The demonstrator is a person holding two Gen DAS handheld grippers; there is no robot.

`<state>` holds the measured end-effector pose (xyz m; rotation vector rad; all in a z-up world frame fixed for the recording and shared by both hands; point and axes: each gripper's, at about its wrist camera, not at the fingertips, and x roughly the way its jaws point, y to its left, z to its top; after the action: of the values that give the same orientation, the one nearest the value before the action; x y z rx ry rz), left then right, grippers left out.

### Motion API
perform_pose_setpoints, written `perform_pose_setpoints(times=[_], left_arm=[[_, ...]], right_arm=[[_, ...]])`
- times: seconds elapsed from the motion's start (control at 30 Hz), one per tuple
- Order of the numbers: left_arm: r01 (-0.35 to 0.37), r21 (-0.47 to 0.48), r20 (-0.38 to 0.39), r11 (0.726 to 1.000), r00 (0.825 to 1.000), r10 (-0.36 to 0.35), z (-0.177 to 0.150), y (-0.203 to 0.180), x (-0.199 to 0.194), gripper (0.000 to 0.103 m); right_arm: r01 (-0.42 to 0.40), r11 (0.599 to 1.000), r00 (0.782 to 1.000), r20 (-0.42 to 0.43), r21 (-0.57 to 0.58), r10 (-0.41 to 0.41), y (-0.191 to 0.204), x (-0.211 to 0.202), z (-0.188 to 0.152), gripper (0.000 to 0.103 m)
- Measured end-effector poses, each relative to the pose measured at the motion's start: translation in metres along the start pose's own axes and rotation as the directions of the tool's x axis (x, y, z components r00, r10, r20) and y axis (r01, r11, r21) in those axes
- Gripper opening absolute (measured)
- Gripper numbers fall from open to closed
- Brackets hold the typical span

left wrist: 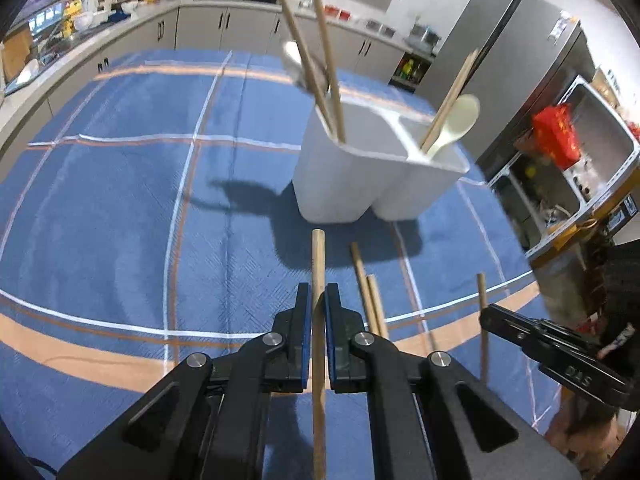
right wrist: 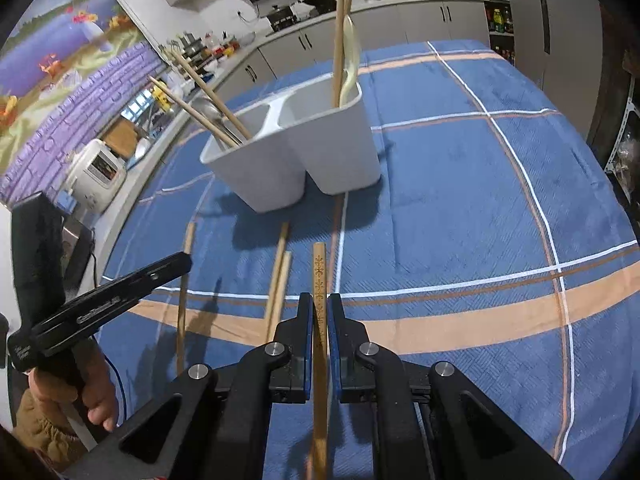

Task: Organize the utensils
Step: 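Lift both held chopsticks upright toward the white holder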

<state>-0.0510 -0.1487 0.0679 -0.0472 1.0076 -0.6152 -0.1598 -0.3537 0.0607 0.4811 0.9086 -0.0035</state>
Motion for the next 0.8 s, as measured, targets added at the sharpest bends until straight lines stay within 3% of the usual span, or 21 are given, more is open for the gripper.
perform_pose_setpoints(times=[0.3, 0.8], left_arm=[[0.050, -0.043, 0.108, 0.998, 0.993, -0.045, -0.010, -0.006, -0.054, 0.006], [0.029, 0.052, 0.249, 0.998, 0.968, -0.041, -0.038, -0.043, -0.127, 0.005]], right_arm=[[-0.026, 1.000, 0.997, 0.067, -0.012, 0.026, 0.013, -0.031, -0.011, 0.007], [-0.054, 0.998, 0.982, 0.176, -0.041, 0.061, 0.022, -0.088, -0.033, 0.007]])
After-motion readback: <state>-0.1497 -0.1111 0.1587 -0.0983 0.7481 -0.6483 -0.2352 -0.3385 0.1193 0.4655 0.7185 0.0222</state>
